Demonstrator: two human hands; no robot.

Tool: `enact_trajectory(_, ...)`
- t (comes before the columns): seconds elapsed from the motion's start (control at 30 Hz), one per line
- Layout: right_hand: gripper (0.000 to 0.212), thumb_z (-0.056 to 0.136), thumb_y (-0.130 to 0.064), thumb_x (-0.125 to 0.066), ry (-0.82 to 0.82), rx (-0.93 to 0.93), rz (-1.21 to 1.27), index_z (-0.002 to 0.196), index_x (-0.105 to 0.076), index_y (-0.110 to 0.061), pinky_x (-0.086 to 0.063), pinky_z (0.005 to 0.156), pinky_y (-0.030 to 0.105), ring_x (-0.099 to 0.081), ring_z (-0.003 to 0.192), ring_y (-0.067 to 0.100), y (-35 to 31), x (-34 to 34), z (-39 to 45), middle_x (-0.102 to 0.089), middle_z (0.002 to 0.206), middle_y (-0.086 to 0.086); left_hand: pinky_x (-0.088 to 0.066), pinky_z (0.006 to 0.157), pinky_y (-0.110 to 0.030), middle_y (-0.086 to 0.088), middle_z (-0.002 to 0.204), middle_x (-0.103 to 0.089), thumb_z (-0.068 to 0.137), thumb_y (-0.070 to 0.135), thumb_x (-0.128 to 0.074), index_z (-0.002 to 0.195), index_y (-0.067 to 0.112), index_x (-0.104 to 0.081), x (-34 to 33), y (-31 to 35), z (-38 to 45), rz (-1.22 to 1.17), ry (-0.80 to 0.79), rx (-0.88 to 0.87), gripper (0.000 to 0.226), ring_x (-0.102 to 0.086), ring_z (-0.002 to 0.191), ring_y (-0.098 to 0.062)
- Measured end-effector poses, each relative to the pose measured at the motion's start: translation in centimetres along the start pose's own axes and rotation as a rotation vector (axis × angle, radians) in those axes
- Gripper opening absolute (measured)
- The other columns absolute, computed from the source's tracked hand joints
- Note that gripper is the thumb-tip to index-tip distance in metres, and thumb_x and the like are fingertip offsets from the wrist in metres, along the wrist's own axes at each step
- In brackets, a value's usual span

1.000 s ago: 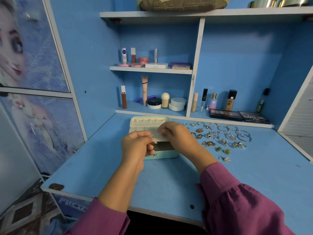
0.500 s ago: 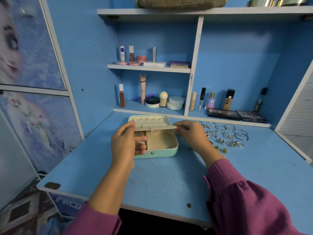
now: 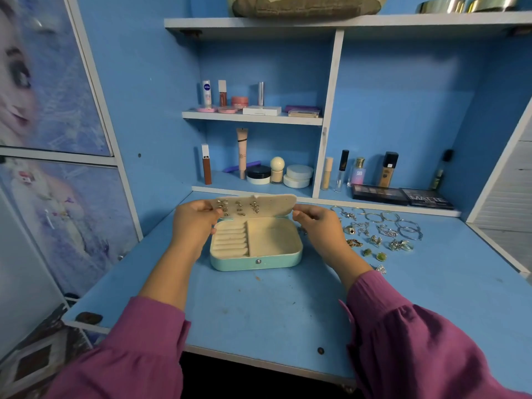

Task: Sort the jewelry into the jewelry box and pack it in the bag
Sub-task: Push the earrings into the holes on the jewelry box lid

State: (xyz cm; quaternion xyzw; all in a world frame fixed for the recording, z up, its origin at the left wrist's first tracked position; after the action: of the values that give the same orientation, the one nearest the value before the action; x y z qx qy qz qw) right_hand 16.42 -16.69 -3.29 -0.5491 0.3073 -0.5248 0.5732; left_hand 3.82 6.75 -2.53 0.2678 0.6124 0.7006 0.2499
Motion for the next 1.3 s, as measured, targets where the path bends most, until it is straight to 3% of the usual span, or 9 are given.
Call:
enact_trajectory(0.1, 0.028, 0.089, -0.015, -0.063, -0.039, -0.001, -0.064, 0.117, -0.065, -0.017, -0.046, 0.07, 0.022, -0.058, 0.075, 0.012, 0.0, -0.4, -0.1, -0.063, 0.077, -0.006, -0.042, 0.055, -0.024, -0.003, 0.066, -0.056, 0.087, 0.001, -0.063, 0.086, 0.007, -0.066, -0.3, -0.3, 1.1, -0.022, 0.022, -0.018, 0.007, -0.047, 0.059, -0.014)
enact_trajectory(0.23, 0.03, 0.086, -0.018, -0.066, -0.026, 0.001, -0.22, 0.116, -0.065, -0.012, -0.044, 0.071, 0.019, -0.058, 0.088, 0.013, 0.1, -0.5, -0.3, -0.063, 0.097, 0.0, -0.043, 0.055, -0.016, 0.001, 0.082, -0.064, 0.088, 0.002, -0.063, 0.099, 0.009, -0.067, -0.3, -0.1, 1.5, -0.052, 0.075, -0.062, 0.013, -0.053, 0.061, -0.005)
enact_trajectory(0.37, 0.026, 0.087, -0.013, -0.063, -0.013, 0.002, -0.291, 0.112, -0.068, -0.006, -0.041, 0.076, 0.02, -0.059, 0.092, 0.015, 0.4, -0.4, -0.3, -0.067, 0.104, 0.006, -0.045, 0.074, -0.016, -0.003, 0.103, -0.067, 0.09, 0.004, -0.06, 0.109, 0.005, -0.067, -0.1, -1.2, 1.7, -0.066, 0.087, -0.057, 0.021, -0.061, 0.083, -0.009)
enact_trajectory(0.5, 0.022, 0.087, -0.009, -0.063, -0.038, 0.022, -0.317, 0.108, -0.07, -0.005, -0.038, 0.06, 0.012, -0.055, 0.077, 0.012, 0.2, -0.2, -0.3, -0.066, 0.092, 0.004, -0.043, 0.082, -0.022, -0.005, 0.113, -0.067, 0.091, 0.006, -0.059, 0.117, 0.004, -0.066, 0.0, -2.2, 2.1, -0.007, 0.069, -0.041, 0.026, -0.06, 0.096, -0.011)
enact_trajectory(0.8, 0.008, 0.087, -0.016, -0.067, -0.215, -0.028, -0.342, 0.092, -0.072, -0.017, -0.054, 0.068, 0.028, -0.062, 0.072, 0.014, -0.3, 0.7, -0.1, -0.071, 0.082, 0.003, -0.045, 0.074, -0.015, -0.001, 0.108, -0.068, 0.093, 0.007, -0.056, 0.115, 0.007, -0.067, -0.1, -2.3, 2.1, 0.061, 0.059, -0.126, 0.024, -0.062, 0.092, -0.01)
enact_trajectory(0.9, 0.008, 0.087, -0.013, -0.066, -0.286, 0.025, -0.432, 0.092, -0.073, -0.014, -0.046, 0.054, 0.014, -0.054, 0.06, 0.009, -0.9, 1.9, -0.5, -0.066, 0.07, 0.0, -0.046, 0.079, -0.021, -0.001, 0.109, -0.068, 0.092, 0.006, -0.056, 0.114, 0.006, -0.067, -0.2, -2.4, 2.3, 0.072, 0.059, -0.131, 0.024, -0.062, 0.093, -0.011)
enact_trajectory(1.03, 0.008, 0.086, -0.014, -0.068, -0.378, 0.015, -0.517, 0.09, -0.075, -0.016, -0.036, 0.041, 0.011, -0.047, 0.047, 0.0, -0.8, 4.4, -1.4, -0.062, 0.064, -0.004, -0.046, 0.082, -0.025, 0.0, 0.106, -0.068, 0.092, 0.007, -0.057, 0.113, 0.008, -0.068, -0.1, -2.4, 2.3, 0.084, 0.066, -0.129, 0.024, -0.063, 0.094, -0.012)
enact_trajectory(1.17, 0.008, 0.083, -0.012, -0.072, -0.446, -0.026, -0.56, 0.087, -0.075, -0.018, -0.038, 0.045, 0.015, -0.047, 0.043, -0.001, 0.2, 6.6, -2.1, -0.065, 0.065, -0.004, -0.046, 0.082, -0.026, -0.001, 0.107, -0.068, 0.092, 0.008, -0.057, 0.113, 0.008, -0.068, -0.1, -2.6, 2.5, 0.096, 0.077, -0.126, 0.023, -0.062, 0.094, -0.013)
enact_trajectory(1.3, 0.01, 0.077, -0.014, -0.076, -0.448, -0.089, -0.633, 0.083, -0.076, -0.022, -0.044, 0.054, 0.022, -0.053, 0.055, 0.006, 0.8, 8.9, -2.2, -0.071, 0.069, -0.005, -0.047, 0.083, -0.027, -0.001, 0.107, -0.068, 0.093, 0.008, -0.057, 0.113, 0.009, -0.068, -0.1, -2.9, 2.6, 0.073, 0.079, -0.114, 0.023, -0.063, 0.094, -0.013)
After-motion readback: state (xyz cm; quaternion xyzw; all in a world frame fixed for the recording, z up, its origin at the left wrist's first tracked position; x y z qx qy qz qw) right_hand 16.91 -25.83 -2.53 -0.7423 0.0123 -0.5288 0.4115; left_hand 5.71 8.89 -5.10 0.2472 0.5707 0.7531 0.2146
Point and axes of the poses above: each hand's wrist, its own z-axis towards the middle knuckle, its own x-axis out of the back of the hand, y = z × x, the point moved 9 cm from there along z, towards the middle knuckle
